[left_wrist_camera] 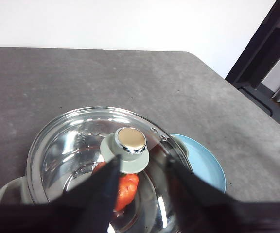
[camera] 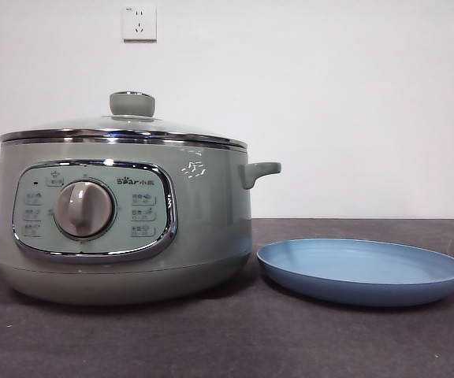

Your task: Take the pumpkin out from the steamer,put the pumpkin in the blue plate,close the lid

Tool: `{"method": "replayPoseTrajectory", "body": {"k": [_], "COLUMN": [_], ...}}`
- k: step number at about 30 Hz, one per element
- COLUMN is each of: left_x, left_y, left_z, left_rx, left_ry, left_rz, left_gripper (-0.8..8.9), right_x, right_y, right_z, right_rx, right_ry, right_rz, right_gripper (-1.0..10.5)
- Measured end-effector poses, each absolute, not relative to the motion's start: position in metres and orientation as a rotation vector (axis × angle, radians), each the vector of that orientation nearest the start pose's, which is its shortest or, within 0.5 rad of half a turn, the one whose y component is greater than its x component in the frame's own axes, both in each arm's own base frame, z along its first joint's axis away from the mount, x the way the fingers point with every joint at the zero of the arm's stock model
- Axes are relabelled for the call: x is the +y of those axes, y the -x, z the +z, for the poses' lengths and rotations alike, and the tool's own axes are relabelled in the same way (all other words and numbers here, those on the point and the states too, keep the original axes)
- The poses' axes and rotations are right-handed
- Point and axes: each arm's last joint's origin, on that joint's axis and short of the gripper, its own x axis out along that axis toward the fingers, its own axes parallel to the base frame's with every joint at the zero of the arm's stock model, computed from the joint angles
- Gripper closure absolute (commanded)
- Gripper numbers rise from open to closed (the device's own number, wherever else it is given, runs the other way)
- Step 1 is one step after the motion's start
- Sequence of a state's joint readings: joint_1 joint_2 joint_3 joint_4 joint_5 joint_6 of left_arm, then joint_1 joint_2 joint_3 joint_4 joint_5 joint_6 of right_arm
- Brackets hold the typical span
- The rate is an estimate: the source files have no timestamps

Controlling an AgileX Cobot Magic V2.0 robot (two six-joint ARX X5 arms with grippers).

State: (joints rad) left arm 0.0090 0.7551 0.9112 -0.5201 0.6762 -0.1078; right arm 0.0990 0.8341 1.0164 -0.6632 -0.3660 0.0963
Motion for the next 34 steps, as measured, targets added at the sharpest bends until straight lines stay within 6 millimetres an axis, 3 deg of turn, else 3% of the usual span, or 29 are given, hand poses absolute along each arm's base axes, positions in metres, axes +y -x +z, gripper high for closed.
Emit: {"method": "replayPoseTrajectory", "body": {"k": [5, 11, 20, 28, 34], "left_x": [-0.019, -0.03, -0.075, -0.117, -0.131], "left_y": [-0.148, -0.168, -0.198, -0.236, -0.257], "left_z": [0.349, 0.354, 0.38, 0.347, 0.319], "left_rx": [0.392, 0.437, 0.474, 0.632, 0.729], "left_ry": [0.251, 0.255, 0.083, -0.066, -0.121], "left_rz": [-0.647, -0.654, -0.612, -0.572, -0.542], "left_gripper": [3.7, 3.7, 3.7, 3.7, 3.73], "right_x": [0.026, 0.026, 0.026, 0.026, 0.026], "right_y": [-0.154, -0.154, -0.152, -0.152, -0.152], "right_z": [0.356, 0.355, 0.353, 0.352, 0.352], "right_rx": [0.534, 0.551, 0.579, 0.588, 0.59], "right_ry": [-0.161, -0.177, -0.186, -0.186, -0.187], "right_rz": [0.43, 0.426, 0.421, 0.421, 0.42], "right_gripper": [4.7, 4.7, 4.7, 4.7, 4.7]}}
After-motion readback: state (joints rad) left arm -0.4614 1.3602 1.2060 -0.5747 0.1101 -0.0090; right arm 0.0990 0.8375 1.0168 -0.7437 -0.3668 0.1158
